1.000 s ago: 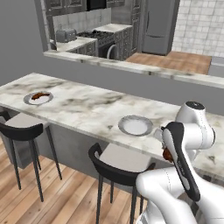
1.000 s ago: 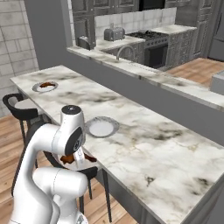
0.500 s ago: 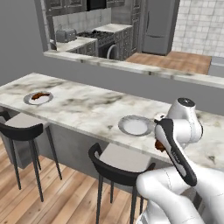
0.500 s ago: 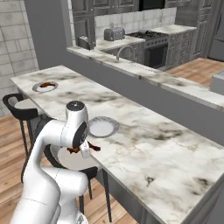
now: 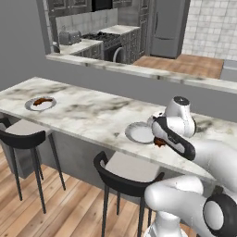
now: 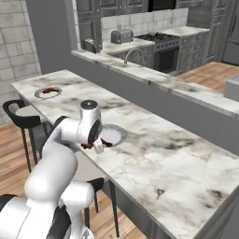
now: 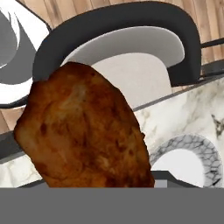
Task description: Take the chicken drumsticks from the pan and place one on each plate on the dining counter.
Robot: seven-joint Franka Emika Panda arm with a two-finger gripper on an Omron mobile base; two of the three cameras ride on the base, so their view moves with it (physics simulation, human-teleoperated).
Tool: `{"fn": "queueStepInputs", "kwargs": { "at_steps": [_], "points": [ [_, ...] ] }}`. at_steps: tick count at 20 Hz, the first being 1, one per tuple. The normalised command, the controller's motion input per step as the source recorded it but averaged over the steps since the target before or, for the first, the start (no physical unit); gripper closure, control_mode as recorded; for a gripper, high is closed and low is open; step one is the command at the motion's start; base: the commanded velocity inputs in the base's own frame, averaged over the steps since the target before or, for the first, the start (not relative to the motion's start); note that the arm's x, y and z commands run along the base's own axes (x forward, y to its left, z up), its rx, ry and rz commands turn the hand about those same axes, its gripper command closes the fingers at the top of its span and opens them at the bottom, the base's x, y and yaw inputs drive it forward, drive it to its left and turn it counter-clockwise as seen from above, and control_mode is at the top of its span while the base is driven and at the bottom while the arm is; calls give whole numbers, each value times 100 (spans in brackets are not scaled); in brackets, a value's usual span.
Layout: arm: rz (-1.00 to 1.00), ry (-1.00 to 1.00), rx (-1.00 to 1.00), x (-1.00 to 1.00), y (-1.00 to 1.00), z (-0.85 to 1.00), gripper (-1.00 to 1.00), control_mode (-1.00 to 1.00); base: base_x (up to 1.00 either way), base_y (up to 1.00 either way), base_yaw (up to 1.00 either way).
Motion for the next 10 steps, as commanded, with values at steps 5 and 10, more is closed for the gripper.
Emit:
{"fn": "queueStepInputs", "kwargs": {
  "at_steps": [5, 10],
  "points": [
    [0, 3, -1, 98, 0, -13, 100, -100, 0, 0, 0],
    [0, 3, -5, 85, 0, -32, 100, -100, 0, 0, 0]
  ]
}}
